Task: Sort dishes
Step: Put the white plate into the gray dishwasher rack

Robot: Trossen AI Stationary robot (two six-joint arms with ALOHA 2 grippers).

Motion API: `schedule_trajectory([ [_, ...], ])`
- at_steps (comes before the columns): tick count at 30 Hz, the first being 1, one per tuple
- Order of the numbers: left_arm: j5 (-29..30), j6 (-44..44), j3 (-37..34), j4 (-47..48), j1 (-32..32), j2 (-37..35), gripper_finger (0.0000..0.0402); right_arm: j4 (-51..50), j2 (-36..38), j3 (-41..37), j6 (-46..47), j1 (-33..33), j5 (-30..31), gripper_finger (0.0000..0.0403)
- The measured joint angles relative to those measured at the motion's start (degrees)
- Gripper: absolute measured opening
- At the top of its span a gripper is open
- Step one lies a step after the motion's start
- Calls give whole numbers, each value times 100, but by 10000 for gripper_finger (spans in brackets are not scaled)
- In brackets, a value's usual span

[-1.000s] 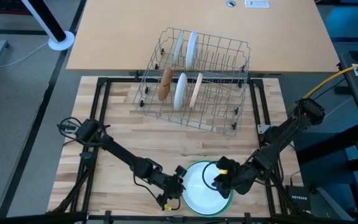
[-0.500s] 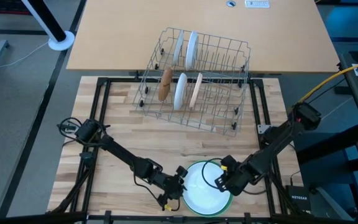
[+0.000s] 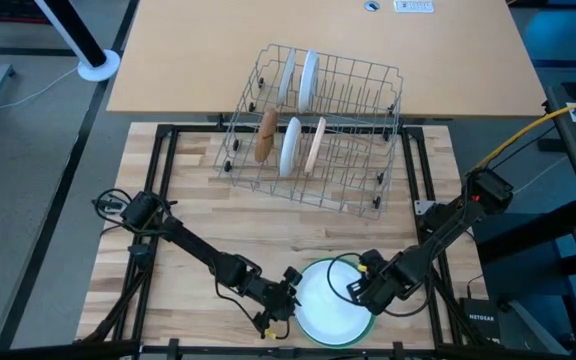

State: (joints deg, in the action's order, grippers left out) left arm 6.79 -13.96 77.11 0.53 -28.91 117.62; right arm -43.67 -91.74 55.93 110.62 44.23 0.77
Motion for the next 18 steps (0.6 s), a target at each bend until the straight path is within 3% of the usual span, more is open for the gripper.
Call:
schedule_trajectory([
  [11,2,-153,1,5,23,0,129,114,-42,-1,18,0,-41,138],
  [18,136,-303,1,8,28,0,129,777,-345,-1,16,0,-103,138],
])
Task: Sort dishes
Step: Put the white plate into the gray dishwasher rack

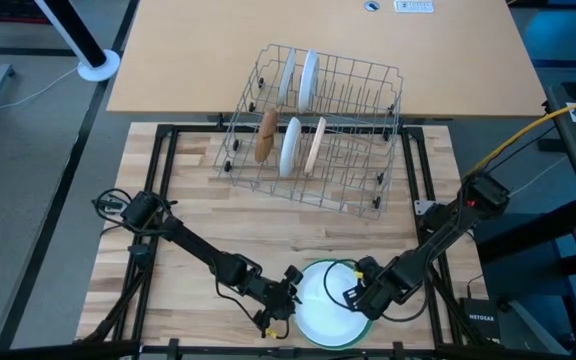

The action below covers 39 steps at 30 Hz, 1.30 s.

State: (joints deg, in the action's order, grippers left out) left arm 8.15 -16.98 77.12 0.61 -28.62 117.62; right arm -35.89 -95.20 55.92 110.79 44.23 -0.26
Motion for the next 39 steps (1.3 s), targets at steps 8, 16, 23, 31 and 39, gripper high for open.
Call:
schedule_trajectory([
  [8,21,-43,0,23,22,0,129,780,-425,24,-126,-2,-175,138],
  [16,222,-127,0,51,28,0,129,1364,-450,-3,-419,0,136,138],
  [23,264,-130,0,40,64,0,129,1594,-453,-7,-455,0,278,136],
  [31,279,-123,0,45,180,0,129,1644,-423,-7,-398,-10,410,60],
  [39,281,-100,0,38,249,0,129,1676,-372,4,-384,-15,836,42],
])
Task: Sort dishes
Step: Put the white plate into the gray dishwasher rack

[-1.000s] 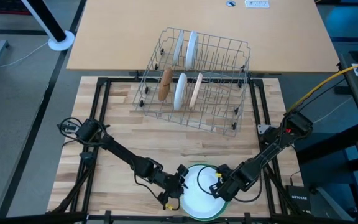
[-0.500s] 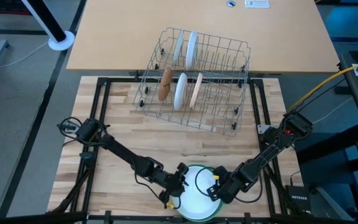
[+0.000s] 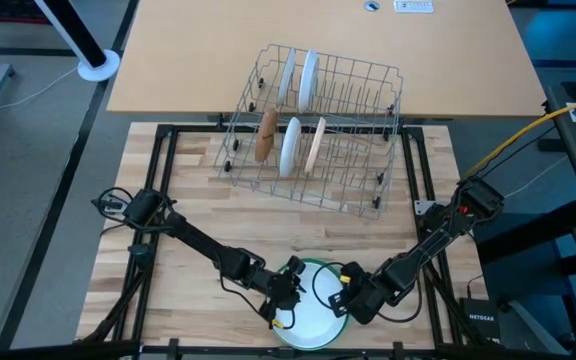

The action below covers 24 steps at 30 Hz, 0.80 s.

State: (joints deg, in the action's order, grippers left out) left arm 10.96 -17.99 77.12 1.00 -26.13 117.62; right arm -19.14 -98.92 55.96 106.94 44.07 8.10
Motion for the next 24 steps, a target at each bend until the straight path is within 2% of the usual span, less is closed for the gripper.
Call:
schedule_trajectory([
  [5,98,-56,-2,24,-19,-111,129,-2,29,0,-42,9,74,46],
  [10,420,-408,0,93,-139,-480,129,-20,165,0,-57,11,338,31],
  [17,814,-500,2,558,-341,-980,129,-148,499,-4,-159,17,819,27],
  [24,973,-497,2,1348,-489,-1244,129,-346,601,-4,-156,24,953,27],
])
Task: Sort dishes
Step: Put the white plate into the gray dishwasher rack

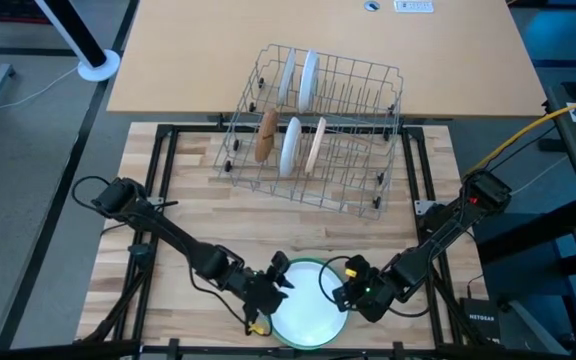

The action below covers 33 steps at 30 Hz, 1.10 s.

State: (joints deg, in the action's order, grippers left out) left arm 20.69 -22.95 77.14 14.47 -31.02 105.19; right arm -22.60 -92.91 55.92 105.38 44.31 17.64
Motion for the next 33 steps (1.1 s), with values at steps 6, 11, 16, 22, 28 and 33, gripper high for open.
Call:
schedule_trajectory([
  [6,4,-1,0,1188,-136,24,129,-8,7,0,23,-2,178,27],
  [11,13,-174,0,1647,-246,117,129,10,9,0,44,-2,237,27],
  [16,207,-1066,0,1670,-371,381,129,165,7,0,66,-4,248,27],
  [22,922,-1827,-2,1544,-515,633,129,215,9,0,73,-4,272,27],
  [28,1015,-1950,-2,1417,-542,761,129,231,9,0,84,-9,258,20],
  [33,1012,-2076,-4,1156,-547,782,129,315,17,0,79,-9,275,23],
])
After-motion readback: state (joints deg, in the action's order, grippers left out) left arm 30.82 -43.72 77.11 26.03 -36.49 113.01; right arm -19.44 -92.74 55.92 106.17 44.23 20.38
